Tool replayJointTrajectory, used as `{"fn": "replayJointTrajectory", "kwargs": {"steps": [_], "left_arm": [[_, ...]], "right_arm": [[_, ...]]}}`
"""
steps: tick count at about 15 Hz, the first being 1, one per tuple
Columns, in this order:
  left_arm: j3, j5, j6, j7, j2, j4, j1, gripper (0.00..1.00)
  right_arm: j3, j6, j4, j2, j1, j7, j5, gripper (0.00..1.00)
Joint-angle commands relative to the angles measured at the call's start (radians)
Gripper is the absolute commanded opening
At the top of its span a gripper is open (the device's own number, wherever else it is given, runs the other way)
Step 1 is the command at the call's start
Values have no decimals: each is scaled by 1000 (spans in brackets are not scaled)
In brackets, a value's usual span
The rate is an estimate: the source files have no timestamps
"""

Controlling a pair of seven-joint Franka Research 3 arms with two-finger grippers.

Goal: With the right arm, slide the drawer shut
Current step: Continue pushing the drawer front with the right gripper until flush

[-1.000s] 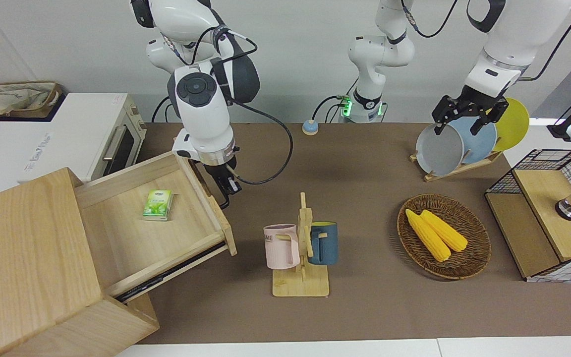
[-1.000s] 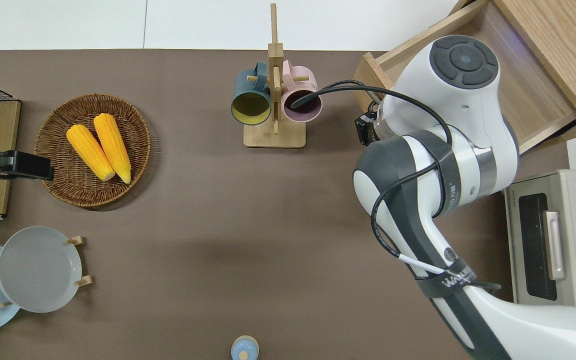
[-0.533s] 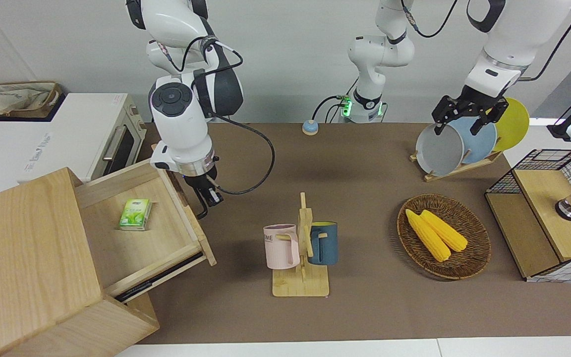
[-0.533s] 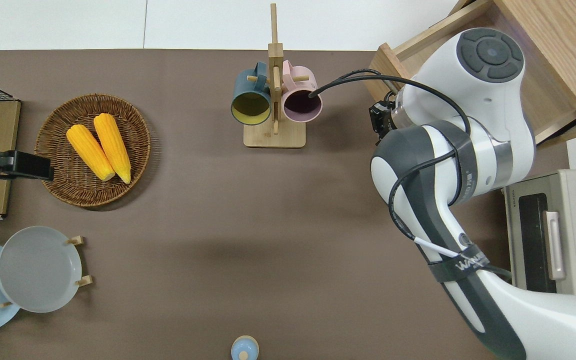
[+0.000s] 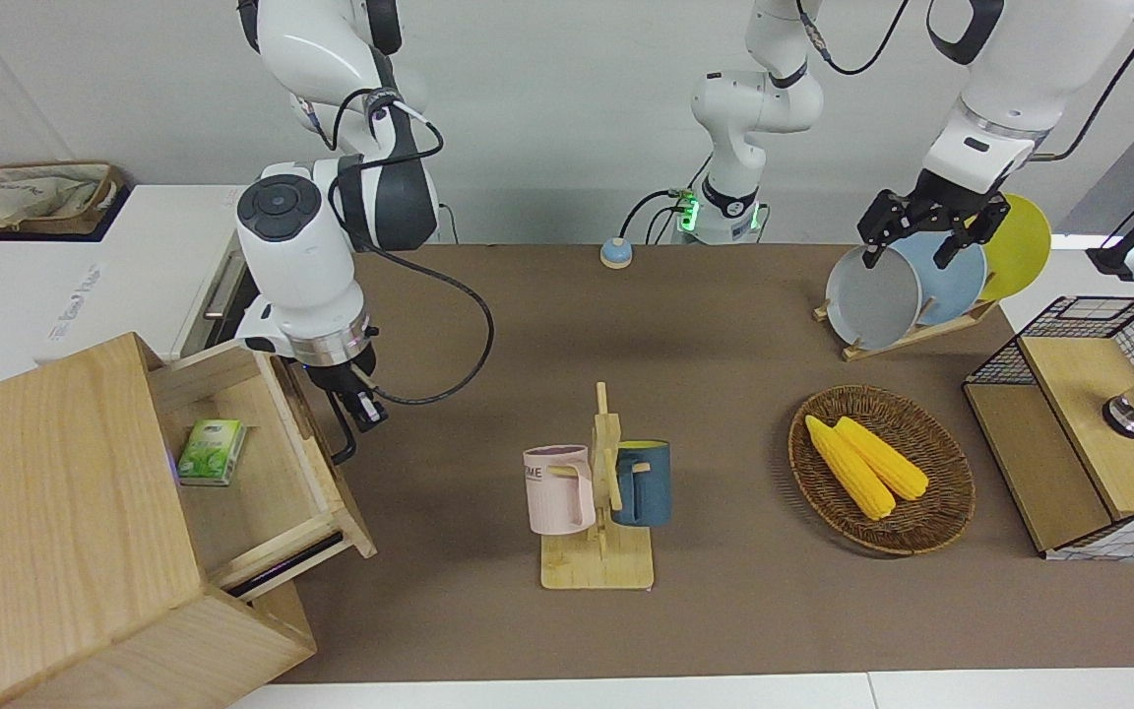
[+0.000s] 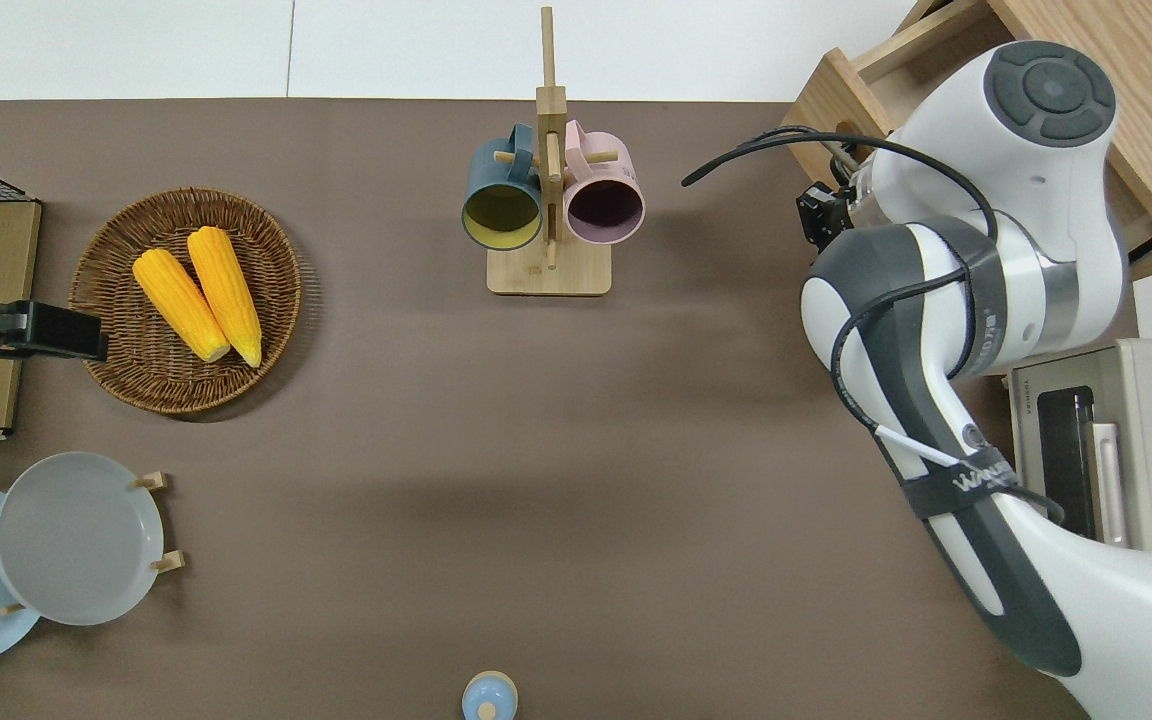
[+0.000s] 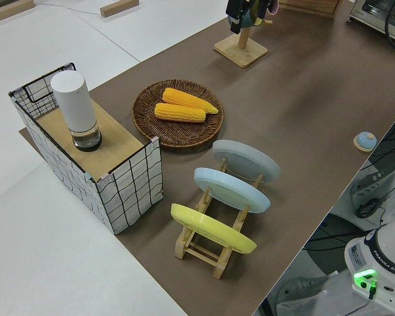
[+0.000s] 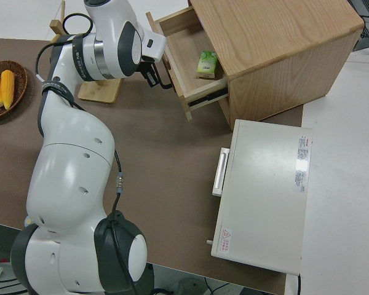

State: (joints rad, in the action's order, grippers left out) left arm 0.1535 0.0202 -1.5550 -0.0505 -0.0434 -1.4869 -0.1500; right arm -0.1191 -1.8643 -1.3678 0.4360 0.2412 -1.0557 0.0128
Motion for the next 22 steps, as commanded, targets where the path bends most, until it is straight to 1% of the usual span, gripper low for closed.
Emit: {"fn": "replayJointTrajectory", "kwargs": {"steps": [1, 8, 10, 16, 18, 22], "left_arm": [[17, -12, 0, -8, -13, 20, -17, 998], [17, -11, 0, -8, -13, 20, -17, 998], [17, -12, 0, -8, -13, 20, -17, 995], [17, -12, 0, -8, -13, 20, -17, 998], [17, -11, 0, -8, -13, 20, -17, 995], [17, -11, 0, -8, -13, 20, -17, 998]], "right_arm": [[-10, -39, 1, 7, -29, 25, -17, 0], [-13, -50, 16, 7, -95, 180, -17, 0], [-11, -49, 27, 7, -117, 218, -13, 0], [-11, -52, 30, 7, -148, 241, -13, 0], [-10, -53, 30, 7, -166, 276, -8, 0], [-10, -56, 35, 7, -186, 307, -8, 0]]}}
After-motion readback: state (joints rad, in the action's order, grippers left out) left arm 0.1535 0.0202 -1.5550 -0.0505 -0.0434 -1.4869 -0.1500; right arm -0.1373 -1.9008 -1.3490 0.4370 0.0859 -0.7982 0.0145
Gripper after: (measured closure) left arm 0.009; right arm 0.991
